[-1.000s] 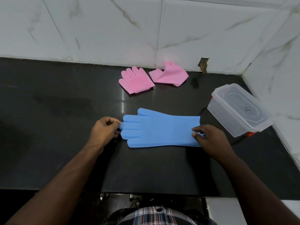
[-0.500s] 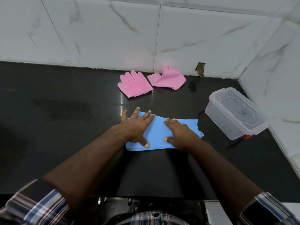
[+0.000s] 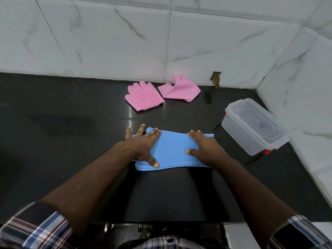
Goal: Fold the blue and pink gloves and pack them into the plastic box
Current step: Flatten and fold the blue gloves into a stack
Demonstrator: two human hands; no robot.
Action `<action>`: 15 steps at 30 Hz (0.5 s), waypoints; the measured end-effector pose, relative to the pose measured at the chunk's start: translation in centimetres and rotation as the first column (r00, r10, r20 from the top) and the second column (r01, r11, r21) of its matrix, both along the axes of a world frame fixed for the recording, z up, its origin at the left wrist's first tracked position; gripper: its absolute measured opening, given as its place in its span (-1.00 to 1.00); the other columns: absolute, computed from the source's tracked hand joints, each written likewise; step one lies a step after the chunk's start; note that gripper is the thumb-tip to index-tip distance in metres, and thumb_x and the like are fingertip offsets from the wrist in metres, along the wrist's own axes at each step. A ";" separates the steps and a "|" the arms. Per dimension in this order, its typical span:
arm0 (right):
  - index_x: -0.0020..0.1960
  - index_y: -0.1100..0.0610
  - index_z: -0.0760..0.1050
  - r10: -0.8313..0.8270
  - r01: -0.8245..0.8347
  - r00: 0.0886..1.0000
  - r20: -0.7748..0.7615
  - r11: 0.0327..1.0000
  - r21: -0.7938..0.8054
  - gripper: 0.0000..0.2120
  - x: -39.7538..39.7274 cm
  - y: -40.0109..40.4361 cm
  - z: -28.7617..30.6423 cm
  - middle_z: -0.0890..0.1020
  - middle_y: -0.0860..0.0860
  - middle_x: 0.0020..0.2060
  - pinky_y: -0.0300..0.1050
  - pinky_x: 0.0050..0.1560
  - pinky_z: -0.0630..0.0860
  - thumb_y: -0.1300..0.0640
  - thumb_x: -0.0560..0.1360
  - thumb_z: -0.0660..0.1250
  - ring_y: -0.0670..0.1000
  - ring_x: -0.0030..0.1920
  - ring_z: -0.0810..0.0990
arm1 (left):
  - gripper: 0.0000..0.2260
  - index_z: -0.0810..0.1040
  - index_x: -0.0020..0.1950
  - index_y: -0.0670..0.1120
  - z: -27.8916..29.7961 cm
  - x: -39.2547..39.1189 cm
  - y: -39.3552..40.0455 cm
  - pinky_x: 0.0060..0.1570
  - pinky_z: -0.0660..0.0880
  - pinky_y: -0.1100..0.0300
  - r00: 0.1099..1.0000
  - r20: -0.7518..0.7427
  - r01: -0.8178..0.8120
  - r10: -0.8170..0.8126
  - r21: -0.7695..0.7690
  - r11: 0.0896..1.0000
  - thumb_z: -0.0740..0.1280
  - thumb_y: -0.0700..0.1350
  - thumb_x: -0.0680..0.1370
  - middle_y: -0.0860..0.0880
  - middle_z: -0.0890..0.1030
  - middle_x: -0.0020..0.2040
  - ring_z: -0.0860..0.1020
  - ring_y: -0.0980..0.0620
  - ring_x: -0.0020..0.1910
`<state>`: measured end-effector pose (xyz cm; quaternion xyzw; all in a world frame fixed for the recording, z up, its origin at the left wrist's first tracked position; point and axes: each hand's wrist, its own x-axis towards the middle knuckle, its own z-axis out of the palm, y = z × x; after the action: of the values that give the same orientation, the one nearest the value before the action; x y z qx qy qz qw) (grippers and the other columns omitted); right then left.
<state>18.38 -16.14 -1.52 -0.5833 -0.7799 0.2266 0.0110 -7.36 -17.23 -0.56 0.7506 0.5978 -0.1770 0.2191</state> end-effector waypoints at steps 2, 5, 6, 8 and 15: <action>0.50 0.08 0.33 -0.196 0.214 0.968 -0.154 0.970 0.111 -0.45 1.5 0.0 0.7 0.40 0.03 0.47 -0.03 0.46 0.21 -0.02 0.56 0.35 0.07 0.48 0.34 | 0.14 -0.27 0.62 0.13 0.3 0.0 0.1 0.38 -0.31 -0.49 1.000 0.014 -0.005 0.004 0.005 1.000 0.46 0.36 0.33 0.15 -0.21 0.64 -0.33 -0.11 0.59; 0.30 0.13 0.53 -0.408 0.416 0.910 -0.082 0.892 0.177 -0.64 4.5 0.0 1.2 0.63 0.09 0.21 0.00 0.22 0.45 0.03 0.54 0.37 0.12 0.17 0.59 | 0.07 -0.21 0.63 0.13 1.0 0.3 0.1 0.40 -0.30 -0.47 0.999 0.039 -0.016 0.014 0.040 0.999 0.43 0.36 0.38 0.16 -0.19 0.64 -0.31 -0.11 0.60; 0.25 0.14 0.56 -0.453 0.454 0.890 -0.049 0.877 0.155 -0.67 5.4 0.0 1.1 0.65 0.10 0.14 0.02 0.17 0.48 0.04 0.53 0.38 0.11 0.10 0.61 | 0.03 -0.18 0.63 0.12 1.3 0.6 0.1 0.40 -0.30 -0.47 0.999 0.044 -0.014 0.012 0.054 0.998 0.41 0.35 0.40 0.16 -0.17 0.64 -0.30 -0.11 0.60; 0.18 0.17 0.60 -0.499 0.497 0.867 0.004 0.864 0.082 -0.70 6.5 -0.2 0.8 0.67 0.10 0.06 0.03 0.12 0.51 0.03 0.52 0.41 0.09 0.03 0.62 | -0.04 -0.14 0.64 0.11 1.6 1.7 -0.1 0.41 -0.29 -0.46 0.999 0.045 0.010 -0.014 0.088 0.996 0.38 0.32 0.45 0.16 -0.14 0.64 -0.27 -0.12 0.61; -0.27 0.10 0.57 -0.496 0.495 0.863 0.094 0.868 0.032 -0.67 6.6 -0.5 -0.3 0.60 0.01 -0.36 -0.09 -0.17 0.50 -0.14 0.50 0.35 -0.01 -0.28 0.57 | -0.11 -0.07 0.64 0.06 1.2 6.1 -0.1 0.42 -0.25 -0.47 0.992 0.000 0.126 -0.127 0.114 0.986 0.37 0.27 0.49 0.09 -0.07 0.66 -0.19 -0.13 0.62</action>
<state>25.02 -16.62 -1.81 -0.7744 -0.6044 0.1844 0.0320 -1.30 -17.31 0.59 0.7988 0.5573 -0.1535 0.1668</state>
